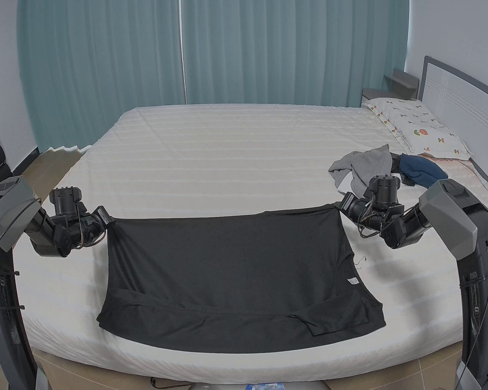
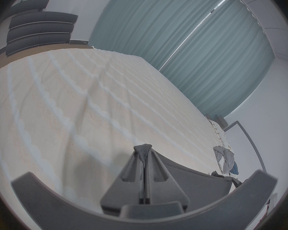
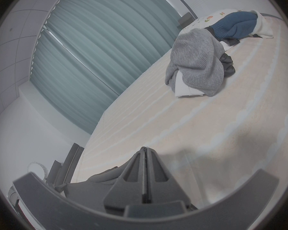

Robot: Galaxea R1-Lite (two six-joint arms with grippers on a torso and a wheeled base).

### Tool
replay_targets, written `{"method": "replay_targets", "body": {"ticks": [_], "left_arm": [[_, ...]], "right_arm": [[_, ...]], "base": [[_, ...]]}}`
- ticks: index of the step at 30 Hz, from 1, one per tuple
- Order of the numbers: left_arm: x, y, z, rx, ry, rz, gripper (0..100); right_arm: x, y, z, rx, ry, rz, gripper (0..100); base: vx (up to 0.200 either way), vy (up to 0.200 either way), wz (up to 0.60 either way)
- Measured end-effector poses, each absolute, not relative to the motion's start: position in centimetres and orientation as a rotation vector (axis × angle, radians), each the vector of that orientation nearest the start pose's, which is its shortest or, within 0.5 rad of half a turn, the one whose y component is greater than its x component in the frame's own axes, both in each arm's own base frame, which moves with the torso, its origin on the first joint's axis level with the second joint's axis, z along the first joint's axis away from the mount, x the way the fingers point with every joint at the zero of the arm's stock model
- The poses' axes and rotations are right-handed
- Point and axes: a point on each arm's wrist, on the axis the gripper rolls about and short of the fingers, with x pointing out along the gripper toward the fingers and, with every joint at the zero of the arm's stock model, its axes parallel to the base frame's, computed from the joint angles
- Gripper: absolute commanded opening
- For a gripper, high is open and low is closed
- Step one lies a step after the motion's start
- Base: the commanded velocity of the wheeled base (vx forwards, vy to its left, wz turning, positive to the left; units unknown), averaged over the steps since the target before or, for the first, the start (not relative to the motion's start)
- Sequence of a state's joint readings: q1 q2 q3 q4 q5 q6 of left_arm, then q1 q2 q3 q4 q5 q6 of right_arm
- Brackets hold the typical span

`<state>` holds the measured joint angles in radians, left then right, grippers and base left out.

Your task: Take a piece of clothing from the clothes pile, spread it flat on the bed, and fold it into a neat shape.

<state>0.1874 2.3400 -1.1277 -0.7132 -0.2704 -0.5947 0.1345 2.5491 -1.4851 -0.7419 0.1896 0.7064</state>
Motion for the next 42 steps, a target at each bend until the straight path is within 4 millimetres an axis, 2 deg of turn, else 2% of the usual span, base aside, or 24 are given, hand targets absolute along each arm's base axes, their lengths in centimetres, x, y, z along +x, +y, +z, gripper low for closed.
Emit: {"method": "replay_targets", "body": {"ticks": [10,23,32,42], "left_arm": [[41.5,7.1,2.7,-0.62,0.527,0.045,0],[41.3,7.2,2.8,-0.611,0.519,0.045,0],[40.1,7.3,2.2,-0.499,0.555,0.027,0],[37.8,7.4,1.7,-0.421,0.594,0.017,0]], "right_arm": [[48.8,6.5,2.3,0.704,0.401,0.169,0],[47.5,5.9,1.9,0.711,0.464,0.181,0],[45.2,5.2,2.4,0.72,0.531,0.212,0],[41.4,4.1,2.3,0.69,0.625,0.218,0]], "base": [[0.0,0.0,0.0],[0.0,0.0,0.0],[0.0,0.0,0.0],[0.0,0.0,0.0]]}}
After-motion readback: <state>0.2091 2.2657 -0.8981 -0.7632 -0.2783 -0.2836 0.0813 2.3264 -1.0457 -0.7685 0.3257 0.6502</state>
